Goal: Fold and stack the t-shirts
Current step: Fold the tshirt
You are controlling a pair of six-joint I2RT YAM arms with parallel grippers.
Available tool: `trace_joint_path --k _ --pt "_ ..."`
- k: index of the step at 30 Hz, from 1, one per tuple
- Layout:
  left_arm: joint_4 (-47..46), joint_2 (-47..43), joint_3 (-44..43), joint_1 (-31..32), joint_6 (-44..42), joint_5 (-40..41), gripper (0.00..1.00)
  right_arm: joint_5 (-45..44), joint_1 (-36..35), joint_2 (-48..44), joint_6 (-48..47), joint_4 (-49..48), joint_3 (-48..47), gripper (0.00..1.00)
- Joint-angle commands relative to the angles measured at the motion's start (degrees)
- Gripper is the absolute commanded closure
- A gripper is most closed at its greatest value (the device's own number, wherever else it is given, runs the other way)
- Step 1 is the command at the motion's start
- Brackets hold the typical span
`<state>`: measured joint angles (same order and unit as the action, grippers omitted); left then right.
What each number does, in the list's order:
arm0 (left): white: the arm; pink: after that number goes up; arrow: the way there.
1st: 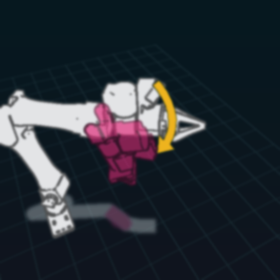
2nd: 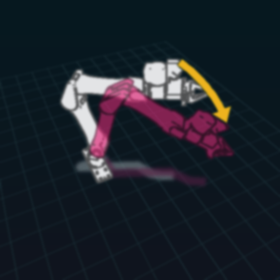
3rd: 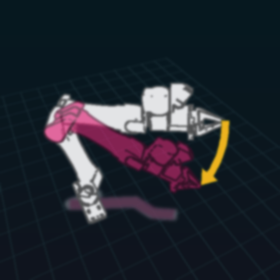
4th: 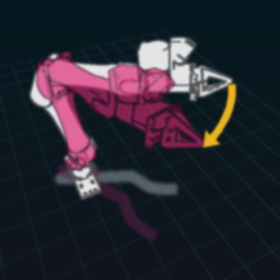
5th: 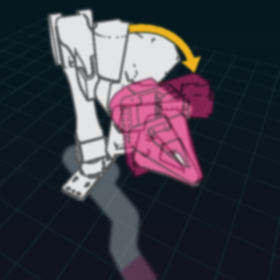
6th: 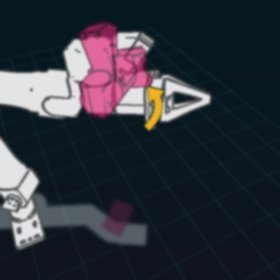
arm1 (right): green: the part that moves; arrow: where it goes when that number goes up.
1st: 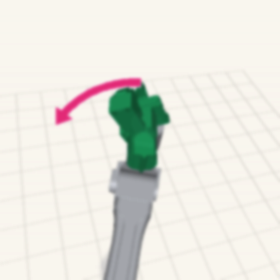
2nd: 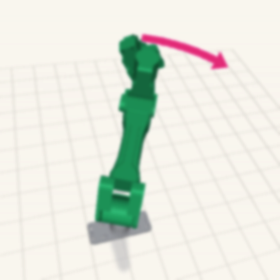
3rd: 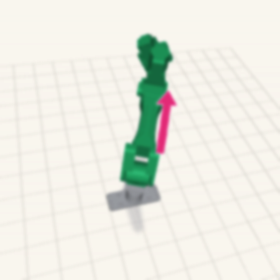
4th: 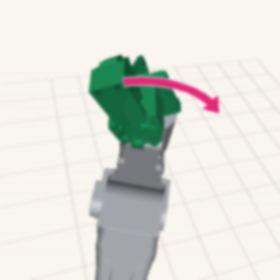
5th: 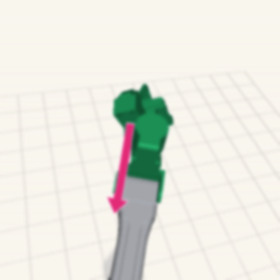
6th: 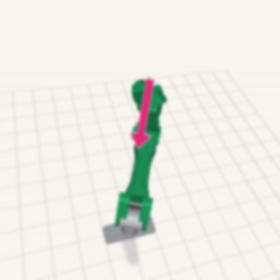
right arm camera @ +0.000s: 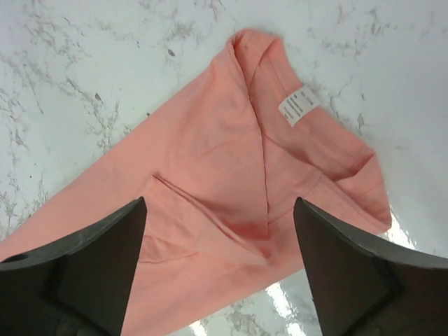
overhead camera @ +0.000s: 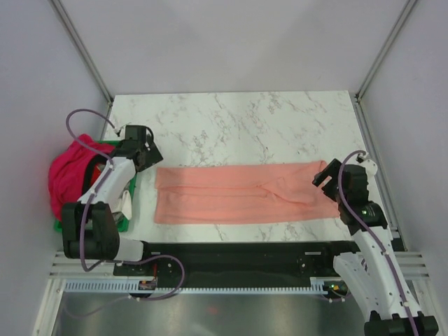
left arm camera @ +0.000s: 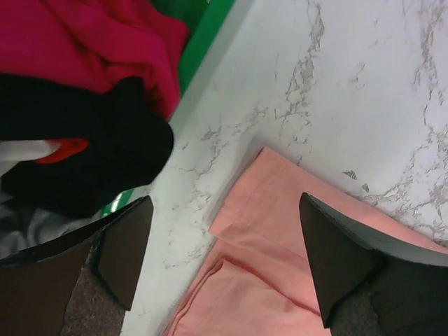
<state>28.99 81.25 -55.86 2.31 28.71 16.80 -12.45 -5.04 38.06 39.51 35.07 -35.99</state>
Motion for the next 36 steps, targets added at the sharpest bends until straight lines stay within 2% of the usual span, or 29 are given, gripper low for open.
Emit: trace_joint_path --k 1,4,5,7,10,15,16,20,29,33,36 --pt "-4.03 -6.27 1.89 -0.98 0.74 5.96 0.08 -2.85 -0.15 -5.09 2.85 -0.17 1.79 0.04" --pt "-4.47 -5.85 1.63 -1.08 0.47 5.88 0.11 2.85 -0.24 -8.35 4.08 -4.64 5.39 0.02" --pt "-4.47 -5.67 1.63 -1.08 0.56 5.18 0.13 7.39 -0.15 -8.01 4.44 -7.97 6.45 0.02" --pt "-4.56 -5.32 1.01 -0.81 0.12 2.64 0.19 11.90 -0.15 -6.17 5.76 -11.93 9.52 0.06" --pt "-4.73 -5.32 0.31 2.69 -1.81 3.50 0.20 17.63 -0.93 4.60 4.62 -17.83 9.80 0.09" --pt "-3.86 -5.14 -1.10 9.20 -4.27 6.84 0.21 15.44 -5.24 22.82 -1.97 -18.98 -0.12 0.11" --pt "-3.86 -5.31 -1.10 9.64 -4.36 6.76 0.21 14.83 -5.68 27.98 -3.37 -19.25 -1.35 0.11" --pt "-3.33 -6.28 -1.10 10.09 -4.54 6.76 0.21 15.08 -7.96 37.16 -4.35 -22.49 -4.61 0.12" --pt "-2.63 -6.81 -1.89 10.17 -4.54 6.58 0.22 13.86 -18.33 38.31 0.13 -24.61 -1.20 0.13" --pt "-2.54 -7.16 -1.80 10.18 -4.36 6.76 0.22 13.94 -22.29 35.86 3.11 -24.09 -0.05 0.14" --pt "-2.36 -7.42 -1.80 10.17 -4.28 7.02 0.22 10.19 -25.02 32.34 3.65 -21.37 -0.57 0.13"
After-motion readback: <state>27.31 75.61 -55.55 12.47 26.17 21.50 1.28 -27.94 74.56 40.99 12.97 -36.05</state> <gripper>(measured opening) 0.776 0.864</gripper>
